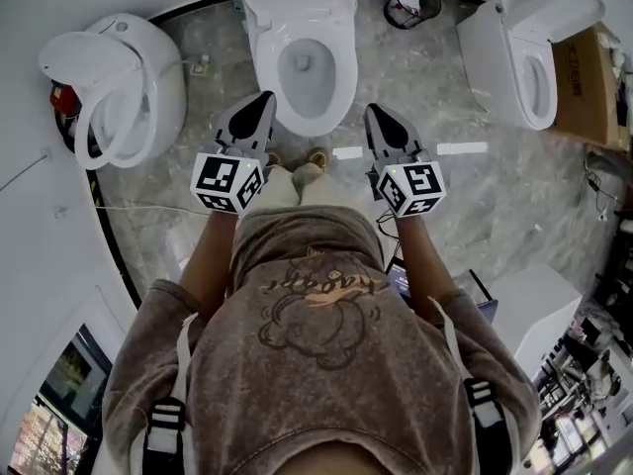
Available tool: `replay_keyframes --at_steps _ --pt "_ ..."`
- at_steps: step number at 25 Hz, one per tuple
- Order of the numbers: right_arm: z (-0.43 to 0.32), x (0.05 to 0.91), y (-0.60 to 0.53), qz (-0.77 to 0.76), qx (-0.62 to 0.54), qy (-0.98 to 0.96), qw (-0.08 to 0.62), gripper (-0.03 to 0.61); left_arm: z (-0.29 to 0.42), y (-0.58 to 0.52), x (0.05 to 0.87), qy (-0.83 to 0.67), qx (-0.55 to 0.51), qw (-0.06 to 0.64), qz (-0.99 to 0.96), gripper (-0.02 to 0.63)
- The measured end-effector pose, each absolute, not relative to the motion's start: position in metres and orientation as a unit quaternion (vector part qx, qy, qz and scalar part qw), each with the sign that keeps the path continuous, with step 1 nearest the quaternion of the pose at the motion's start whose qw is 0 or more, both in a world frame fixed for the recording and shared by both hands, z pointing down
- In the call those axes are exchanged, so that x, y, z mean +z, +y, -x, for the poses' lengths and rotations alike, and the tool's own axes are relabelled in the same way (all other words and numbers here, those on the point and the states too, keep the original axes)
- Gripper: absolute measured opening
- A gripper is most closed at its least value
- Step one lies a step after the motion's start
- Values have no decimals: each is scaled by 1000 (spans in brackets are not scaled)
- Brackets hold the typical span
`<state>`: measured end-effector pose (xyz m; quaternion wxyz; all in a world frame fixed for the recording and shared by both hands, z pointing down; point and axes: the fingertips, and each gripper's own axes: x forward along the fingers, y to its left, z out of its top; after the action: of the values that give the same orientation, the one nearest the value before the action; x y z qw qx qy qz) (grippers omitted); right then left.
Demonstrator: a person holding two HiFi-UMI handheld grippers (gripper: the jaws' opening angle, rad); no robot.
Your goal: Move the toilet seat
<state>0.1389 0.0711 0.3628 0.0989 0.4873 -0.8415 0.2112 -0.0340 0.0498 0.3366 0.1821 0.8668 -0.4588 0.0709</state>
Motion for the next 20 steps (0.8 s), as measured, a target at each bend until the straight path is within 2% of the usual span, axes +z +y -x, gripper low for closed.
replay_keyframes --at_steps 20 --pt "-125 429 17 -509 229 -821 117 -2 48 -2 410 -429 97 203 -875 9"
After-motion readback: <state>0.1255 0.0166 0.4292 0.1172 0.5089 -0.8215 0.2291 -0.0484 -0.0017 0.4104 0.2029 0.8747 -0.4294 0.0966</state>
